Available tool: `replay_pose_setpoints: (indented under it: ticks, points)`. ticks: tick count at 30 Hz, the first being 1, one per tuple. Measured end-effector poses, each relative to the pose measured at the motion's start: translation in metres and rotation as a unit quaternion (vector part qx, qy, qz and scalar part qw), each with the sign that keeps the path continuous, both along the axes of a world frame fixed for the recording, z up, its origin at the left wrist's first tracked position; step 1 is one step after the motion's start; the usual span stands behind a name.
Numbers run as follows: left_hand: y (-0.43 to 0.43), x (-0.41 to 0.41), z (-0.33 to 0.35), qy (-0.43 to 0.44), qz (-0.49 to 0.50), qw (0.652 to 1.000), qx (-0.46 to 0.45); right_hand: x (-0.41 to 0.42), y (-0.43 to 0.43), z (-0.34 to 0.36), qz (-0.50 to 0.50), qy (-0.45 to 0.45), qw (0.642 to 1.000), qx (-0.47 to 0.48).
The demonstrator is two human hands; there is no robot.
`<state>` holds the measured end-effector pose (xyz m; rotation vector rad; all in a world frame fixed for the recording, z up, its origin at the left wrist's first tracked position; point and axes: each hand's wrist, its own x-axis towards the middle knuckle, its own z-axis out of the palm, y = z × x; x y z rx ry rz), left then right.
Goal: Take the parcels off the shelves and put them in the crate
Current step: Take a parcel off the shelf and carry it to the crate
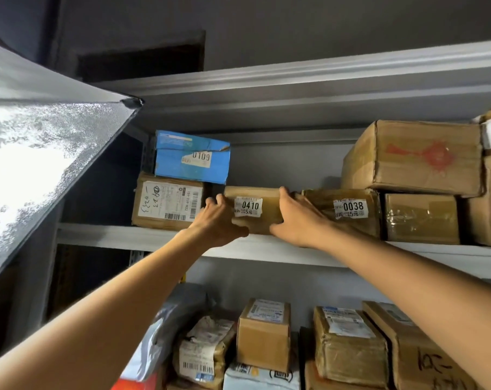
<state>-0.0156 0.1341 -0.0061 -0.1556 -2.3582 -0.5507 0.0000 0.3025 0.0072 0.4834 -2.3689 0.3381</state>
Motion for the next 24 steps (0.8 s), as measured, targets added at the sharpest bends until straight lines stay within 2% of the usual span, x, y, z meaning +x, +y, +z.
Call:
replay_pose_setpoints:
  ticks: [5, 10, 17, 24]
  points:
    - [0.004, -0.020, 0.006, 0.003, -0.063, 0.992, 0.113, -0.013, -0.020, 0.008, -0.027, -0.050, 0.996, -0.075]
    - [0.005, -0.027, 0.007, 0.011, -0.079, 0.978, 0.190, -0.014, -0.030, 0.007, -0.011, -0.081, 0.983, -0.165]
    - [0.014, -0.022, 0.010, -0.006, -0.076, 0.962, 0.263, 0.006, -0.028, 0.012, 0.017, -0.128, 0.966, -0.223]
    - [0.032, -0.003, 0.015, 0.021, -0.053, 0.953, 0.299, 0.021, -0.021, 0.017, -0.004, -0.101, 0.956, -0.275]
